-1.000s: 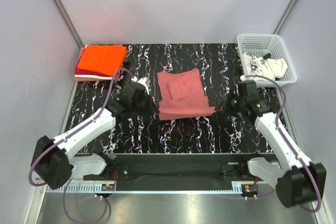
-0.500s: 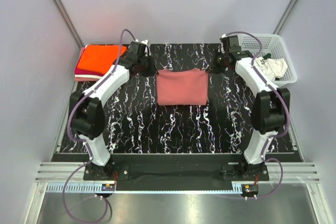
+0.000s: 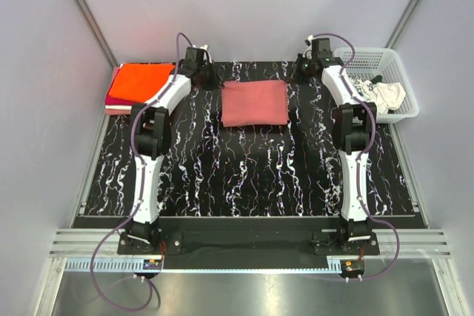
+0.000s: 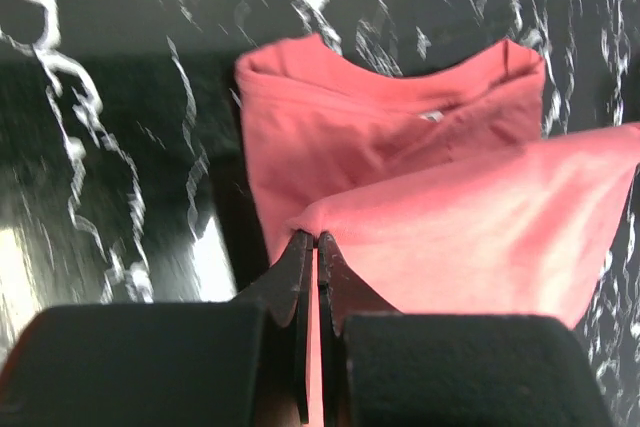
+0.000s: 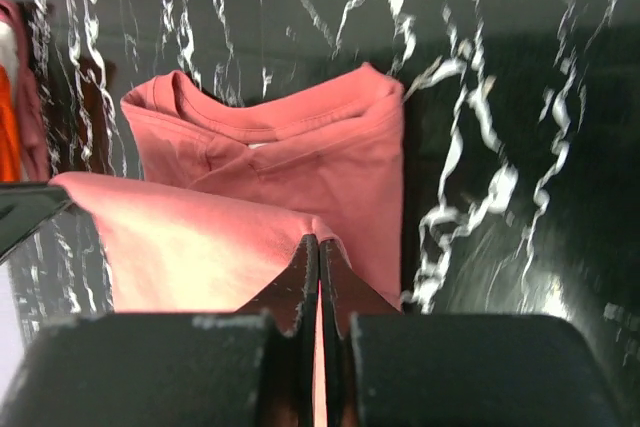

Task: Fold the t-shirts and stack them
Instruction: Fold the tshirt

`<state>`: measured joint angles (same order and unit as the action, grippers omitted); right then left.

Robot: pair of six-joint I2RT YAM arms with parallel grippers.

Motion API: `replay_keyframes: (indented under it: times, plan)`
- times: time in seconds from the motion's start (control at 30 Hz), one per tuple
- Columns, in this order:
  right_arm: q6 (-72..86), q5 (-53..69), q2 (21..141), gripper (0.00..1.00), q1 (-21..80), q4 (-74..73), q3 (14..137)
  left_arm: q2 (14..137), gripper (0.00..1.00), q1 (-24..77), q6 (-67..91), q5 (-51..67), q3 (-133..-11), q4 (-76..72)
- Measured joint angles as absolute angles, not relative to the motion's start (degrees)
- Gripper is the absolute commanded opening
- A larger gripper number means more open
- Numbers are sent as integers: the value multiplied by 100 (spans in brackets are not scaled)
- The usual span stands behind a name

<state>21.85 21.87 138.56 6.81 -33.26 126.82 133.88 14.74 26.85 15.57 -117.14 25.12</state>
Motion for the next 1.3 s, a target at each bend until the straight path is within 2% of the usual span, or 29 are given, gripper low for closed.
replay_keyframes:
  times: [0.17, 0.33, 0.4, 0.43, 0.6, 0.83, 0.93, 1.07, 1.3]
  plan:
    - [2235, 2521, 14422, 0, 475, -3336, 13391, 13802, 0, 1177, 3048, 2021, -11815, 1844]
    - [2239, 2622, 14977, 1, 447, -3341, 14481, 14090, 6, 1116, 3223, 2318, -12178, 1007]
    - [2292, 2617, 15172, 0, 438, -3197, 14763, 14245, 4, 1114, 3312, 2373, -12313, 510]
    - [2349, 2617, 15257, 0, 427, -3092, 14833, 14324, 1, 1116, 3378, 2394, -12342, 239]
    - [2591, 2657, 15640, 0, 355, -2561, 14897, 14674, 0, 1111, 3684, 2519, -12344, -744]
    - [2639, 2674, 15690, 0, 325, -2309, 14768, 14752, 0, 1120, 3826, 2576, -12322, -1039]
    - [2639, 2740, 15410, 0, 316, -2191, 14191, 14558, 0, 1125, 3872, 2679, -11826, -1310]
    - [2637, 2818, 14610, 0, 307, -2206, 12901, 13725, 0, 1162, 3863, 2727, -10357, -1424]
    - [2692, 2864, 12383, 0, 305, -1833, 10276, 11655, 0, 1273, 3767, 2856, -8145, -1476]
